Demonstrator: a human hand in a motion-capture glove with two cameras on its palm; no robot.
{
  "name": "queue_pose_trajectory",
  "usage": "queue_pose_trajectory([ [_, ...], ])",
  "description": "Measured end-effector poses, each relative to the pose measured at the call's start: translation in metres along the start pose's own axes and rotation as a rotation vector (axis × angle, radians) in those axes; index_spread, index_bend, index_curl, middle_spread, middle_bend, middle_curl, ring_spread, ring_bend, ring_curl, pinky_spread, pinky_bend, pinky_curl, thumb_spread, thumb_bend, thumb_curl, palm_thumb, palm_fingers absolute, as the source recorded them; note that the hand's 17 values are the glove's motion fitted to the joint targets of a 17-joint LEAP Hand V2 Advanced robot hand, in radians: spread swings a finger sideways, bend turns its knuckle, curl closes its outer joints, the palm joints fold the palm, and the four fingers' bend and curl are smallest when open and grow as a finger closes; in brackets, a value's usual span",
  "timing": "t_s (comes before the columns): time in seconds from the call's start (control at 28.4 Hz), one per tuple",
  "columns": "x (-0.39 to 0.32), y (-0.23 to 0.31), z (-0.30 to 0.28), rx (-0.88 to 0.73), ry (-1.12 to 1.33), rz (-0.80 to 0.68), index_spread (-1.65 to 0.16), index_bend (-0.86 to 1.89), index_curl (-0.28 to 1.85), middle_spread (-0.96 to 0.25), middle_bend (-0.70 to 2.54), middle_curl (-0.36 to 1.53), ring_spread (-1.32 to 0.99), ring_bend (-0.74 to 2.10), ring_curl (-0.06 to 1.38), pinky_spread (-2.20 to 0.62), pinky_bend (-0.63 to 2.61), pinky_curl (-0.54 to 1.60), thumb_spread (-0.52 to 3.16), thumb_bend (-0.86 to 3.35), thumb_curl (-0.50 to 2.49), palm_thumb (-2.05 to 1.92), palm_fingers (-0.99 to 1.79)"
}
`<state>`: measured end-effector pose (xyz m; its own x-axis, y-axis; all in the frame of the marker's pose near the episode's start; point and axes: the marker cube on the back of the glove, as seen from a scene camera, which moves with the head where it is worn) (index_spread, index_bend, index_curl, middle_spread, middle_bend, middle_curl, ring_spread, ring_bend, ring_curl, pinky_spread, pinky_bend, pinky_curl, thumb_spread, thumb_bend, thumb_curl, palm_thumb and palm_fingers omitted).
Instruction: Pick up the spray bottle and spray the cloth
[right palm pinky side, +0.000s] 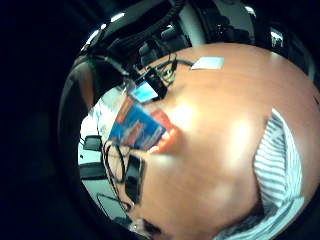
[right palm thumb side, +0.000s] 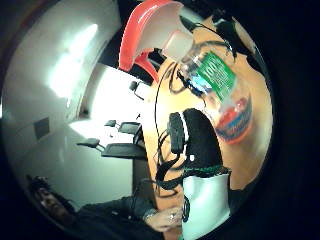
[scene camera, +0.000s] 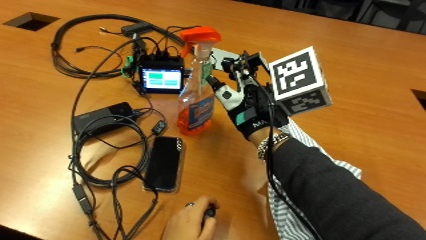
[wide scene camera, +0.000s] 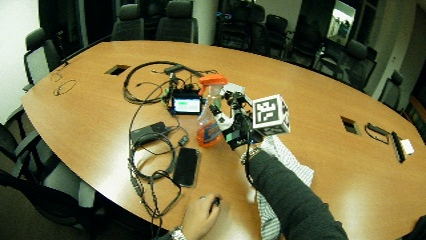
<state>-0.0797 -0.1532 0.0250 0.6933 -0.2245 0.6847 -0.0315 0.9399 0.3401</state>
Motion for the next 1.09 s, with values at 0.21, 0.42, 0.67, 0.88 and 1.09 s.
queue_pose_trajectory([
  [0.21,-0.03,0.022,-0.024,-0.13,0.027,-0.143,-0.33,0.13,0.41,-0.1,0.27,0.41,-0.1,0.38,0.35,0.08,0.49,0.38,1.17,-0.01,0.51,0.69,0.69],
  [0.42,-0.046,0.066,-0.04,-0.273,0.101,-0.156,-0.34,0.16,0.39,-0.09,0.24,0.4,-0.09,0.34,0.34,0.11,0.47,0.37,1.2,0.0,0.5,0.72,0.73],
  [0.67,-0.054,0.097,-0.035,-0.452,0.393,-0.218,-0.36,0.19,0.39,-0.08,0.18,0.38,-0.05,0.26,0.34,0.18,0.42,0.36,1.22,-0.02,0.48,0.71,0.67],
  [0.88,-0.045,0.123,-0.038,-0.455,0.727,-0.269,-0.38,0.18,0.39,-0.07,0.15,0.36,-0.03,0.23,0.33,0.21,0.39,0.35,1.2,-0.05,0.43,0.59,0.62],
  [1.09,-0.028,0.154,-0.051,-0.49,0.776,-0.217,-0.4,0.16,0.37,-0.07,0.14,0.34,-0.03,0.23,0.33,0.24,0.38,0.34,1.17,-0.04,0.38,0.52,0.56],
])
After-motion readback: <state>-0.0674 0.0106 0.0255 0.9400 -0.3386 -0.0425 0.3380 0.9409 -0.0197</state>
